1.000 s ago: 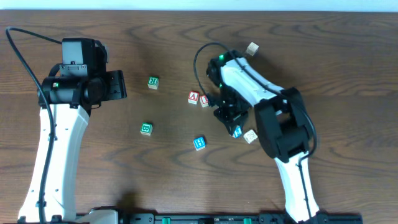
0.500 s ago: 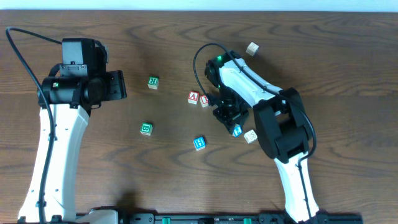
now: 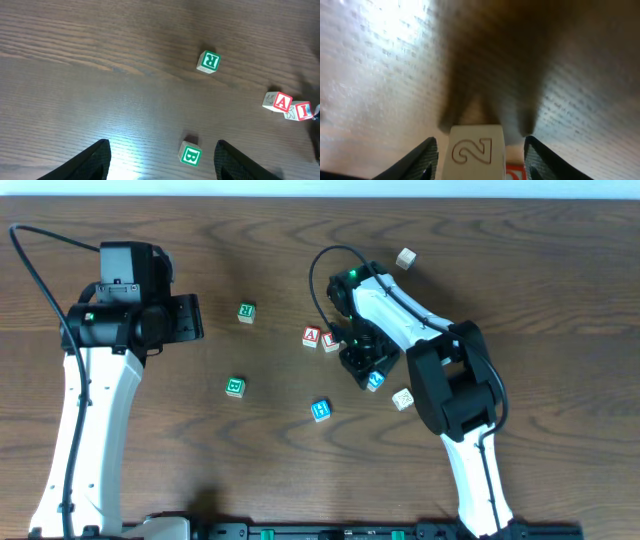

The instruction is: Spell out Ai2

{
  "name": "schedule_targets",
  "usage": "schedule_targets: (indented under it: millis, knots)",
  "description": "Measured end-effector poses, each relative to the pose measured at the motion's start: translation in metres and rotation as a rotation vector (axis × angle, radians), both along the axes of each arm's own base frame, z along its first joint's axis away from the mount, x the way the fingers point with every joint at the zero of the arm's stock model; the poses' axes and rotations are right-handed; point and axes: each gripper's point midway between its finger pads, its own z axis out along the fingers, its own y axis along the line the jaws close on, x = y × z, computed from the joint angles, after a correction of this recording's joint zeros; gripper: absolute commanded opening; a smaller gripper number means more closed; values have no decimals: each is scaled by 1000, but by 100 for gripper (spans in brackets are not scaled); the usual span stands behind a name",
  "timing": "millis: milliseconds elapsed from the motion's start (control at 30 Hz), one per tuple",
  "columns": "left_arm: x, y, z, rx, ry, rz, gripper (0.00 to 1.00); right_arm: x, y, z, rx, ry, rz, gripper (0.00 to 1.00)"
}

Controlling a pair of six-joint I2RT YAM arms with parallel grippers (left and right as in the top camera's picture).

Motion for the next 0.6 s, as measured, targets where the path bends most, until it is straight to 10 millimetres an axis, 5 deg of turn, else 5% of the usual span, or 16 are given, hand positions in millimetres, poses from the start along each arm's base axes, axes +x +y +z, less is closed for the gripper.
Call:
schedule_targets:
  millis: [367,600]
  knots:
    - [-1,0,0,0,3,0,68,18,9,12,28,-60,-8,59]
    - [-1,0,0,0,3,0,67,38,19,60,90,-181,-18,62]
